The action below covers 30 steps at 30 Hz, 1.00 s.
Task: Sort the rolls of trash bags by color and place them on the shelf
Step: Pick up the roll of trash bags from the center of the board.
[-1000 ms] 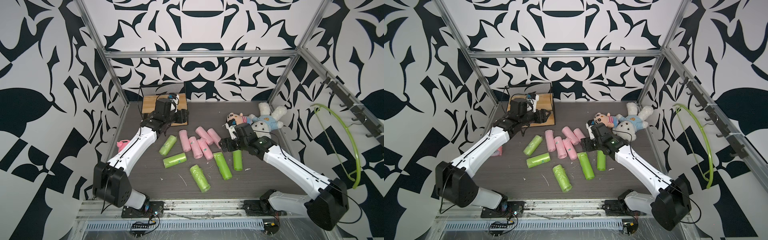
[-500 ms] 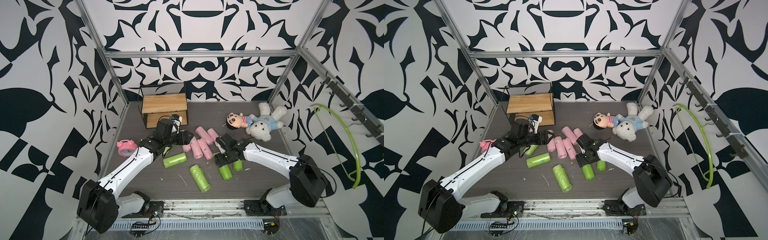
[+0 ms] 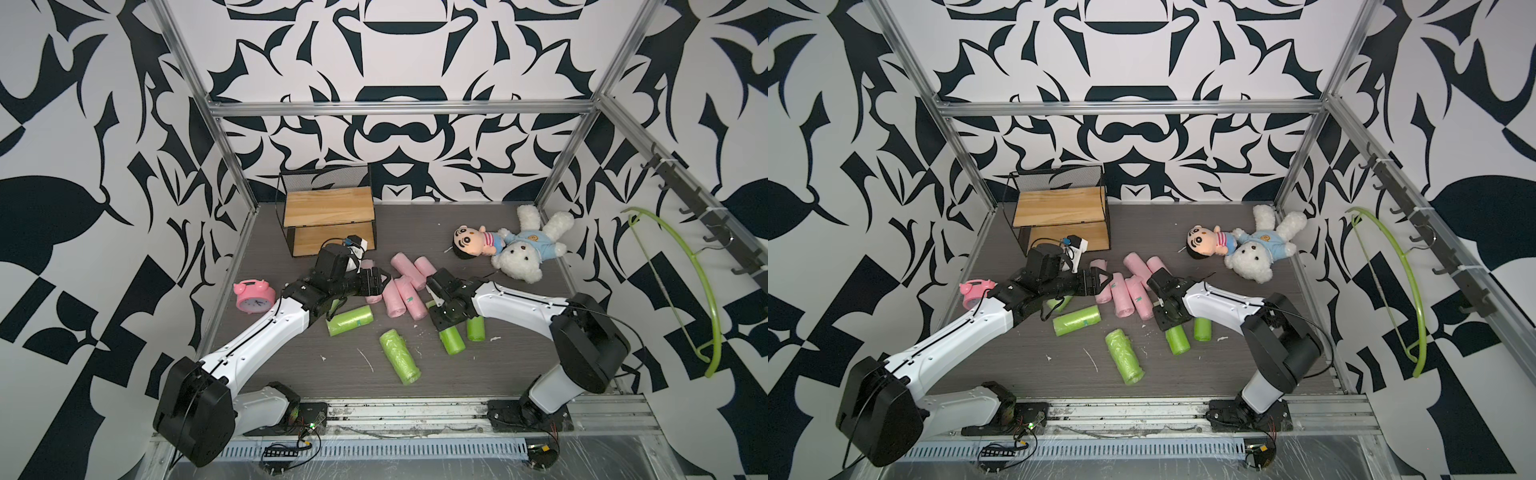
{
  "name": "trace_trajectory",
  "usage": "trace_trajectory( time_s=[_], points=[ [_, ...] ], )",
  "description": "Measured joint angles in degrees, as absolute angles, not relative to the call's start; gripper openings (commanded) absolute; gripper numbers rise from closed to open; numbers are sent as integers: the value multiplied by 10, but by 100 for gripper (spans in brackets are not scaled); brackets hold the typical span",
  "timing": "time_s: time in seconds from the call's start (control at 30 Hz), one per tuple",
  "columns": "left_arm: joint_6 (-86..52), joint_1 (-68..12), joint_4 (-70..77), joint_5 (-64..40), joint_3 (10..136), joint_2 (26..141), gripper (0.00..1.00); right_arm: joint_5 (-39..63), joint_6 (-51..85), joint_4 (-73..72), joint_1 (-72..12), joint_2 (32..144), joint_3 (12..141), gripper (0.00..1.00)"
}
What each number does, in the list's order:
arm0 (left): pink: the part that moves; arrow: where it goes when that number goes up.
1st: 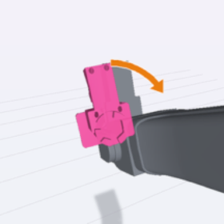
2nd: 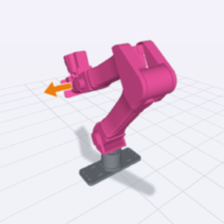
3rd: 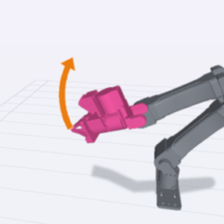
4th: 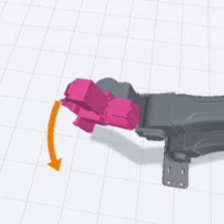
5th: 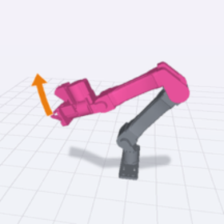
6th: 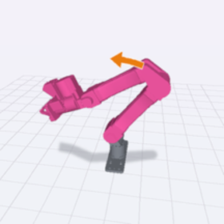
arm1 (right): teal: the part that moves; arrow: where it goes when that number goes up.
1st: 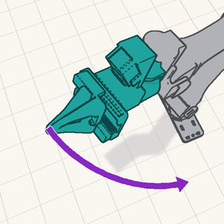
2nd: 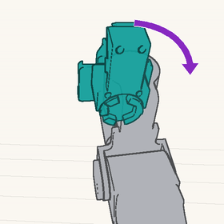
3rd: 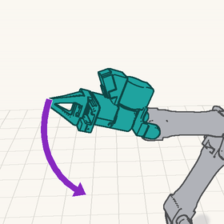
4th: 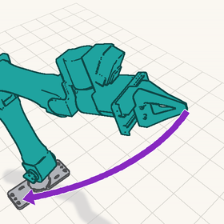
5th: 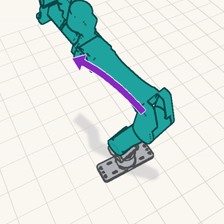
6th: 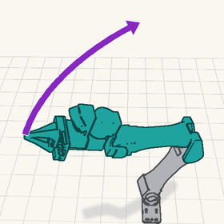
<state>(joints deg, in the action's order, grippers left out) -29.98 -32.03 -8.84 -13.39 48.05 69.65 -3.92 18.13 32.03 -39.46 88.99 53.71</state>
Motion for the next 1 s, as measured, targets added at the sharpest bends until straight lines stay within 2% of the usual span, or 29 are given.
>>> trace_trajectory(
  time_s=[0.2, 0.37, 0.57, 0.8, 0.9, 1.0],
  points=[
    [-335, -321, -30, -162, 434, 658, 84, -54, 208, 307, -394, 741, 557, 45],
    [-379, -321, 46, -199, 415, 625, 91, -33, 272, 176, -394, 682, 565, 45],
    [-429, -321, 166, -265, 393, 623, 96, 2, 371, 23, -394, 707, 577, 45],
    [-489, -321, 315, -334, 363, 653, 97, 65, 468, -84, -394, 757, 606, 45],
    [-500, -321, 351, -354, 363, 660, 94, 94, 503, -124, -394, 772, 615, 45],
    [-506, -321, 369, -362, 364, 661, 86, 120, 528, -150, -394, 785, 623, 45]
  ],
)
